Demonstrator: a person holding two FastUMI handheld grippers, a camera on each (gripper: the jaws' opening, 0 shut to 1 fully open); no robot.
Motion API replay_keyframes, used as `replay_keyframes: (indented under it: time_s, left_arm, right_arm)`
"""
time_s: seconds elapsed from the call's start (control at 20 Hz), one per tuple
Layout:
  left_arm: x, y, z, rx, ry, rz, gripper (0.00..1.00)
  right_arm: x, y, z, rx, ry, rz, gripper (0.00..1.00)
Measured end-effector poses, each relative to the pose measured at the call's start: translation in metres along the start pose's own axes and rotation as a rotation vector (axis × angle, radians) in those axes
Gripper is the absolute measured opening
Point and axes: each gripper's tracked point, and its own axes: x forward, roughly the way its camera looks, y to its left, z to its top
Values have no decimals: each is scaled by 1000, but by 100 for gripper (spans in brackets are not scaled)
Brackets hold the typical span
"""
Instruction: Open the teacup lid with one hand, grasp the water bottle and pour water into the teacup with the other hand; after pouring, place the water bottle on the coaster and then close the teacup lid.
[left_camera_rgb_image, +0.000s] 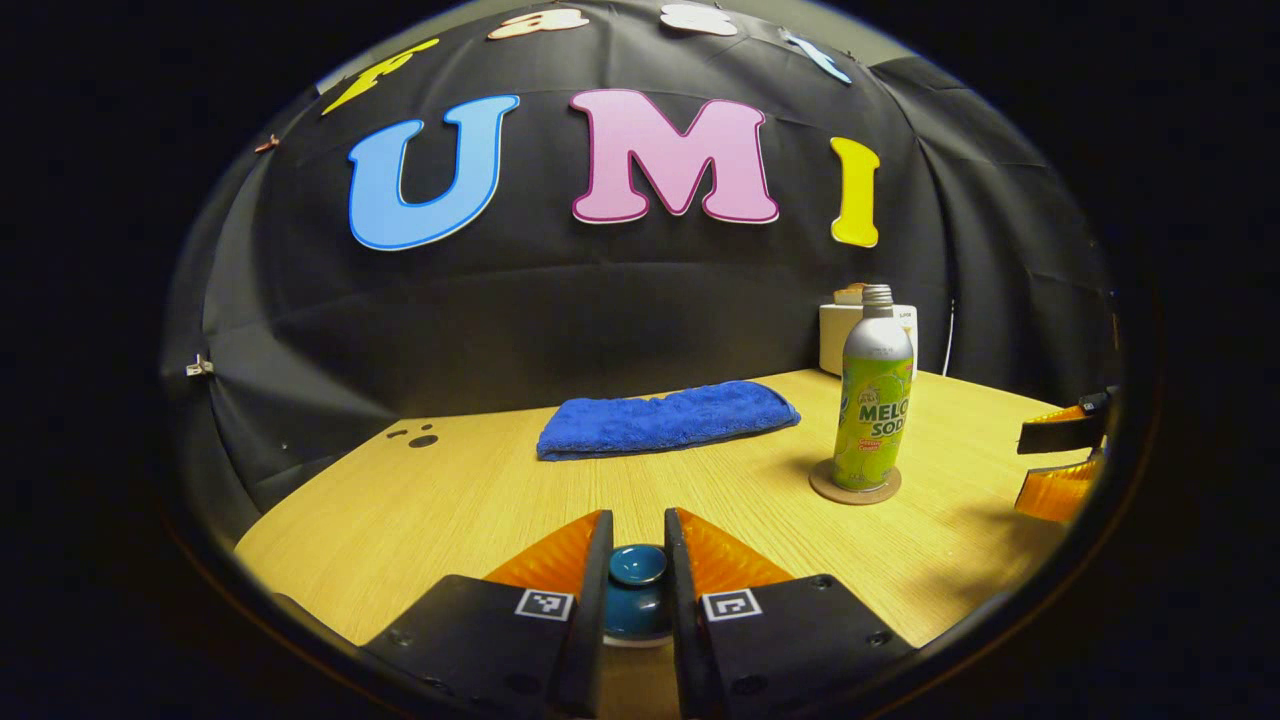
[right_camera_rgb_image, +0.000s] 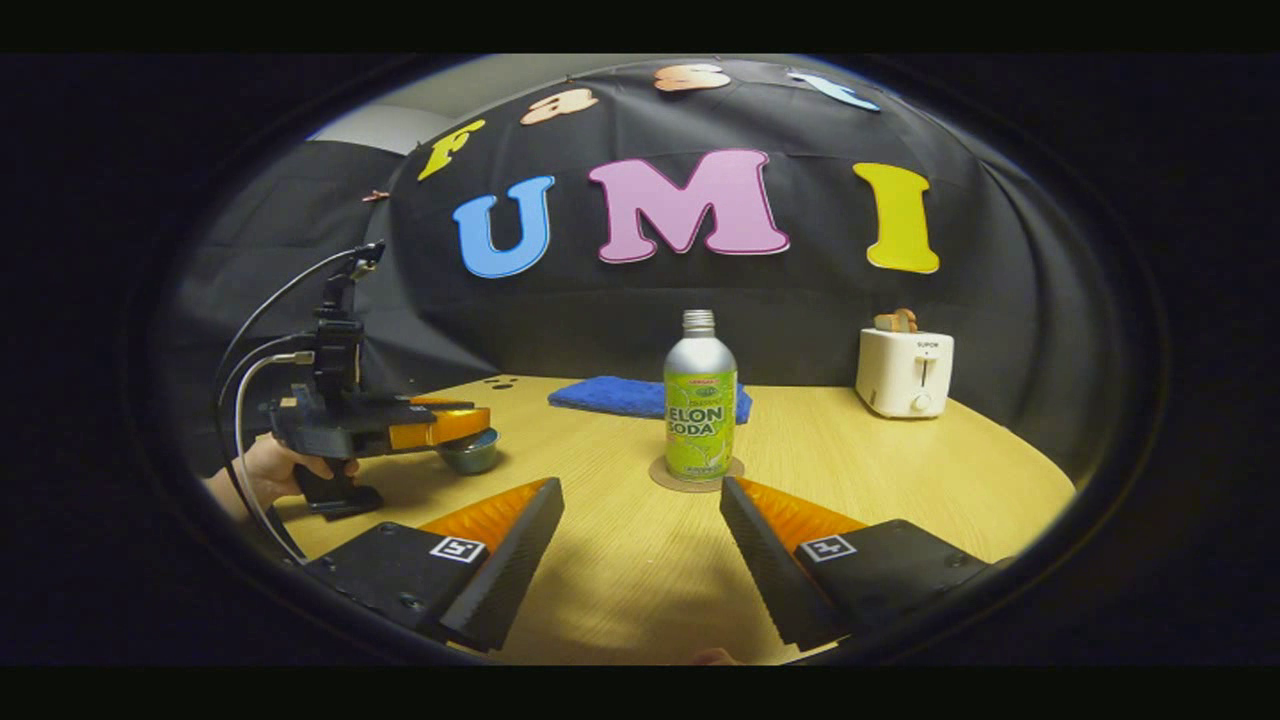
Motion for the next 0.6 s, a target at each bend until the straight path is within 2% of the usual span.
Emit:
replay_keyframes:
  time_s: [0.2, 0.45, 0.5, 0.6]
  left_arm:
    - [-1, 2, -2, -1, 6, 12, 33]
    - [-4, -1, 0, 13, -6, 14, 37]
    - [-7, -3, 5, 19, -23, 10, 46]
    - [-15, -6, 13, 46, -56, 5, 72]
  right_arm:
    - [0, -2, -3, 13, 4, 0, 98]
    - [-1, -7, -2, 9, -7, -17, 98]
    - [-1, -9, -1, 6, -10, -23, 98]
    - [-1, -14, 0, -6, -17, -42, 97]
